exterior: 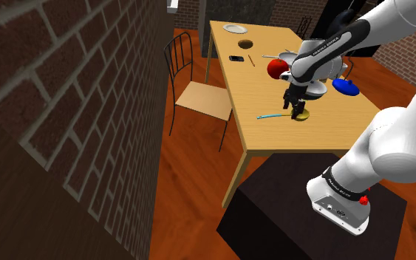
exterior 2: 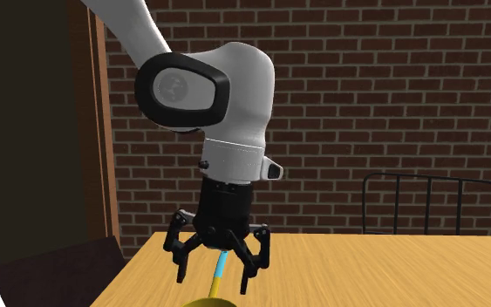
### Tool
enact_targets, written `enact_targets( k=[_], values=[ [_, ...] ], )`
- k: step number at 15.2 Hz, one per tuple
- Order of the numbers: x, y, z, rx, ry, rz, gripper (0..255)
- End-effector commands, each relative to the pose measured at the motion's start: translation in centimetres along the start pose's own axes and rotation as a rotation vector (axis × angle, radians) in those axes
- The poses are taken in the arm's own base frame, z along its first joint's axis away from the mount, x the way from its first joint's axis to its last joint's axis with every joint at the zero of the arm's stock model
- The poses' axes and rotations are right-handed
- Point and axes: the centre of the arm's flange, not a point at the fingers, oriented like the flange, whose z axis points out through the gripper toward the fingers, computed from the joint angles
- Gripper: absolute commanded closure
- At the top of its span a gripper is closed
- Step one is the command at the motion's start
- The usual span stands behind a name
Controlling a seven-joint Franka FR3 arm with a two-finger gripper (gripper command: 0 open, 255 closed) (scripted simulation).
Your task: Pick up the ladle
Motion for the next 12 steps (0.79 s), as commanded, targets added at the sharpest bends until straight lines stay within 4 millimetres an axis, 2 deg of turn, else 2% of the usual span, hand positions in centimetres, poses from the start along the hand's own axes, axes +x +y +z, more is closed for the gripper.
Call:
enact_targets(
  k=[1,3,5,6,12],
  values=[
    [0.1,0.2,1.1,-0.001,0.0,-0.001,0],
    [0.2,0.4,2.5,-0.001,0.0,-0.001,0],
    [0.2,0.4,2.5,-0.001,0.0,-0.001,0],
    [0.2,0.4,2.4,-0.001,0.0,-0.001,255],
    [0.2,0.4,2.4,-0.001,0.0,-0.001,255]
  ],
)
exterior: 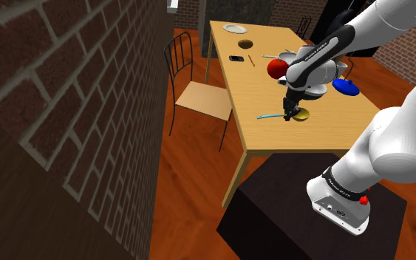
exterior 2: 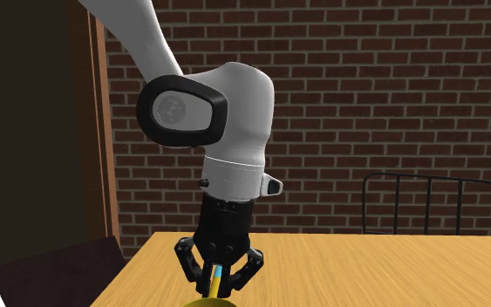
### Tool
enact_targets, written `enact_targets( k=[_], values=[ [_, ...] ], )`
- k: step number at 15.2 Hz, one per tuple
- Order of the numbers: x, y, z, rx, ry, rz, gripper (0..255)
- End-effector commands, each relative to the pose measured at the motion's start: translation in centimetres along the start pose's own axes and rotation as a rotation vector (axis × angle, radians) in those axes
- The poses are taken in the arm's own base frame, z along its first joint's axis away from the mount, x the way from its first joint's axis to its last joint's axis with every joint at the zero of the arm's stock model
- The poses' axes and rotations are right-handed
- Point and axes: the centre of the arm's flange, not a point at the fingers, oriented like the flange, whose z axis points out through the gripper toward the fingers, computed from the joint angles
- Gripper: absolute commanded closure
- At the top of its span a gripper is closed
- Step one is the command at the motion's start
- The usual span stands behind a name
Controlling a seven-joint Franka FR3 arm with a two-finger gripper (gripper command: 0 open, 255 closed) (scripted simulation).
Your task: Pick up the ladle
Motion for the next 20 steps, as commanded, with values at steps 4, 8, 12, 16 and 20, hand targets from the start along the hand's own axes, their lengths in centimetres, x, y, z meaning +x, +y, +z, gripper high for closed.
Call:
enact_targets(
  k=[4,8,12,16,20],
  values=[
    [-0.1,-0.1,-0.5,0.0,0.0,0.0,255],
    [-0.2,-0.4,-2.5,0.0,0.0,0.0,255],
    [-0.4,-0.7,-4.6,0.0,0.0,0.0,255],
    [-0.6,-1.1,-6.7,0.0,0.0,0.0,255],
    [-0.7,-1.3,-7.8,0.0,0.0,0.0,255]
  ],
)
